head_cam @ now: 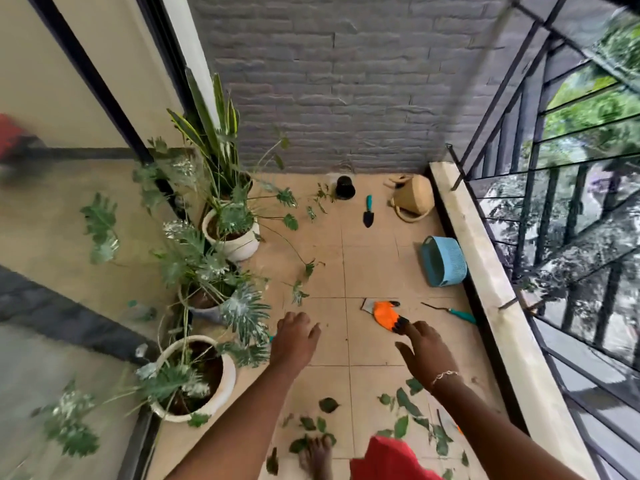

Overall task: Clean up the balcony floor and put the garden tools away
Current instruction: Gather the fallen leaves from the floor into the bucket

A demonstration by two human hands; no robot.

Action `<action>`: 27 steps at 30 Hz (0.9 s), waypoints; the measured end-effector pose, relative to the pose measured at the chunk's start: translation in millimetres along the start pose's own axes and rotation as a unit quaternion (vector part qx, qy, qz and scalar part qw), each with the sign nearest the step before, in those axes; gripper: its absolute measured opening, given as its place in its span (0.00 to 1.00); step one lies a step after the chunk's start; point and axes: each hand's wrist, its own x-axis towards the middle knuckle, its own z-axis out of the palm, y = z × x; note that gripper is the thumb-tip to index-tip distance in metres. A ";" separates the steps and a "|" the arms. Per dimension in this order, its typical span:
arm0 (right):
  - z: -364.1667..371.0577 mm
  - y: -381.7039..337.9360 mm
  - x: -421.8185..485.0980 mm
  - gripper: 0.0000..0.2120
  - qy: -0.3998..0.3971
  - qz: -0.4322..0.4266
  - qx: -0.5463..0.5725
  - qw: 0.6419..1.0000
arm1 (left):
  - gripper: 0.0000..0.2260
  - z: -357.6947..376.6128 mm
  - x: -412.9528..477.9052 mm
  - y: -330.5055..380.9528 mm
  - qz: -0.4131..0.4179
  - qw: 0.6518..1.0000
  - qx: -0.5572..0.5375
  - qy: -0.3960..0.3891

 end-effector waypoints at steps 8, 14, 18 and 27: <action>-0.5 22.7 79.0 0.11 -0.033 0.025 -0.021 0.999 | 0.16 -5.7 78.5 22.4 0.009 0.999 -0.004 -0.047; -8.1 33.1 185.4 0.14 -0.063 0.019 -0.010 0.998 | 0.15 -19.6 170.2 46.7 -0.038 0.998 -0.044 -0.040; -22.8 43.8 259.4 0.13 -0.072 0.026 0.013 0.997 | 0.14 -26.5 233.2 72.8 -0.080 0.993 -0.077 -0.044; -47.4 61.7 406.3 0.16 -0.173 -0.060 -0.048 0.982 | 0.11 -44.6 355.0 112.8 -0.224 0.935 -0.274 0.033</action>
